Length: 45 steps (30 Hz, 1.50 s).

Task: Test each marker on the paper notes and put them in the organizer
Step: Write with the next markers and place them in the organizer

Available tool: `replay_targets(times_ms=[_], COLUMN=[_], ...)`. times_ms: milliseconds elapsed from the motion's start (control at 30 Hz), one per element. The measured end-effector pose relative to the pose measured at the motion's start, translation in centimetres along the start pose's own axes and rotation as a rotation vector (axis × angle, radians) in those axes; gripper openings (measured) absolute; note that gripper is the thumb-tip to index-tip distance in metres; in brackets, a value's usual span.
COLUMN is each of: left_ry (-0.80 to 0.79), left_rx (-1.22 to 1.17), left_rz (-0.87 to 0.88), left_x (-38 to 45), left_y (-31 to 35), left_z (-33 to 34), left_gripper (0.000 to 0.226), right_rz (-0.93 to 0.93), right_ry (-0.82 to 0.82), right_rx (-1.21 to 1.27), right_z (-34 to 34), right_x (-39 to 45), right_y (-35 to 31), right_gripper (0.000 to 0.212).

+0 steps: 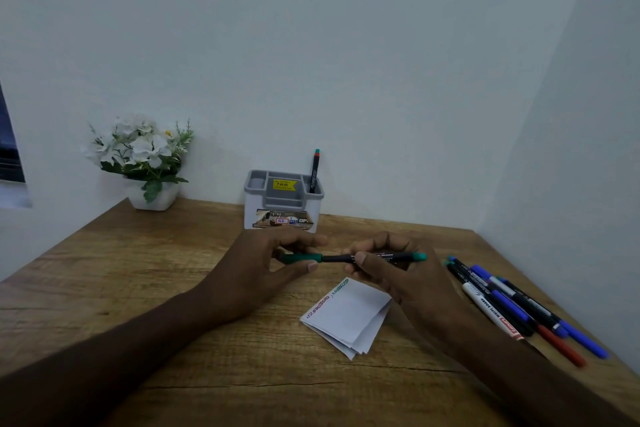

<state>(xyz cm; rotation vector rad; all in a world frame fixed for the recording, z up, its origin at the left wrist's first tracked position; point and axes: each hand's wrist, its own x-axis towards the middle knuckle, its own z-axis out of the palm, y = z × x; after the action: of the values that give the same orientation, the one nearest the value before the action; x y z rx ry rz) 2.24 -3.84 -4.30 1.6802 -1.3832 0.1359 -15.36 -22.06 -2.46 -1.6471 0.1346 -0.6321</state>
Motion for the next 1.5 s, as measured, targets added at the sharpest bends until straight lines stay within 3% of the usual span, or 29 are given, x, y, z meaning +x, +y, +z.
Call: replay_targets(times_ms=[133, 233, 467, 700, 800, 933, 1133, 1500], left_ry=[-0.017, 0.063, 0.157, 0.118, 0.199, 0.434, 0.713, 0.584], left_rx=[0.035, 0.010, -0.043, 0.059, 0.065, -0.016, 0.154, 0.425], left_rz=[0.041, 0.072, 0.058, 0.030, -0.079, -0.271, -0.222, -0.617], left_x=[-0.2, -0.5, -0.3, -0.1, 0.5, 2.1, 9.5, 12.9], left_y=[0.6, 1.7, 2.5, 2.1, 1.3, 0.6, 0.2, -5.8], left_z=[0.4, 1.6, 2.7, 2.6, 2.1, -0.4, -6.5, -5.0], left_gripper=[0.037, 0.045, 0.048, 0.044, 0.029, 0.021, 0.018, 0.027], right_rz=[-0.014, -0.042, -0.045, 0.026, 0.076, 0.042, -0.012, -0.052], right_ry=[-0.056, -0.021, 0.034, 0.113, 0.151, 0.093, 0.060, 0.025], right_rx=[-0.115, -0.192, -0.149, -0.171, -0.217, -0.510, -0.529, -0.512], right_z=[0.4, 0.4, 0.9, 1.5, 1.4, 1.9, 1.7, 1.6], right_x=[-0.2, -0.1, 0.1, 0.3, 0.3, 0.0, -0.1, -0.1], right_y=[0.0, -0.2, 0.2, 1.1, 1.5, 2.1, 2.1, 2.0], right_gripper=[0.021, 0.026, 0.033, 0.041, 0.044, 0.020, 0.008, 0.004])
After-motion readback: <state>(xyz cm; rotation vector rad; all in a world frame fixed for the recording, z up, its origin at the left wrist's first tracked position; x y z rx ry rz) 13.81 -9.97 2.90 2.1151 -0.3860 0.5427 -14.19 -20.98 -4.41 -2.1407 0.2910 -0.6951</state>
